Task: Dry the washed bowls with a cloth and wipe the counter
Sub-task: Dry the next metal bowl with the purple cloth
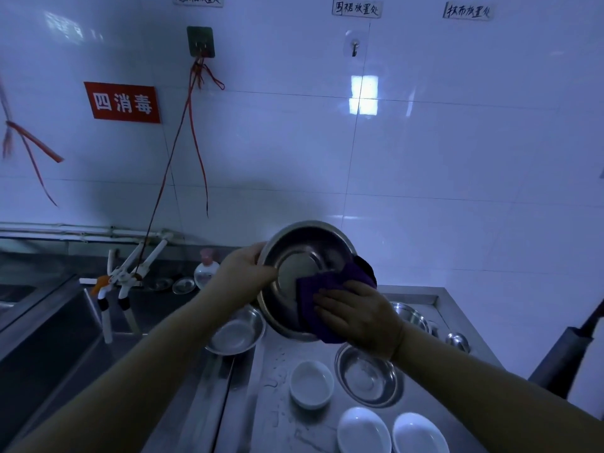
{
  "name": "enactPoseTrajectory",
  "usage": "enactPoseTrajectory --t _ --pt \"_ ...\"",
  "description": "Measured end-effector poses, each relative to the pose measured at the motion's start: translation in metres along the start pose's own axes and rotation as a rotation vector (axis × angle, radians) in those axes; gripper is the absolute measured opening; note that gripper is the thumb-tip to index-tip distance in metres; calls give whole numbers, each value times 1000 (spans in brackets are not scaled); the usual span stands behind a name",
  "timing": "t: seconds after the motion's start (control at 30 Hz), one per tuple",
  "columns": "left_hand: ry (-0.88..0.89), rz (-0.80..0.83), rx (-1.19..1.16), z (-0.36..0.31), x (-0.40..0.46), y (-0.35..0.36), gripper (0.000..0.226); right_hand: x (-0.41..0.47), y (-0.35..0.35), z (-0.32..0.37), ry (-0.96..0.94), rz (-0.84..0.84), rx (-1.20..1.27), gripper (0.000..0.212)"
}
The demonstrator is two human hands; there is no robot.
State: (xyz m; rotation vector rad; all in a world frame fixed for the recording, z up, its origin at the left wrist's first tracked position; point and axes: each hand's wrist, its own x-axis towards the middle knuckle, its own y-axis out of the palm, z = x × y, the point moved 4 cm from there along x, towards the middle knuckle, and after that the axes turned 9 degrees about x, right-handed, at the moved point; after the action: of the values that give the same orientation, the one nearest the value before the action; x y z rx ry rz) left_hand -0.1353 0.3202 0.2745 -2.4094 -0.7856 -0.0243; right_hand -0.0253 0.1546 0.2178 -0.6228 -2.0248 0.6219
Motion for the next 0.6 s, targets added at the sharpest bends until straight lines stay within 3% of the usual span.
enactPoseTrajectory --t 0.07,0.23,0.5,0.6 --pt "-10 -134 -38 3 -8 11 31 5 2 2 113 -85 -10 16" --pt "-148 -248 -309 23 -30 53 41 12 12 22 292 -140 -20 15" --pt "-79 -55 -198 21 -23 34 30 -6 12 25 101 -7 89 21" --pt "-14 128 -30 16 -11 22 38 -18 9 17 -42 111 52 17"
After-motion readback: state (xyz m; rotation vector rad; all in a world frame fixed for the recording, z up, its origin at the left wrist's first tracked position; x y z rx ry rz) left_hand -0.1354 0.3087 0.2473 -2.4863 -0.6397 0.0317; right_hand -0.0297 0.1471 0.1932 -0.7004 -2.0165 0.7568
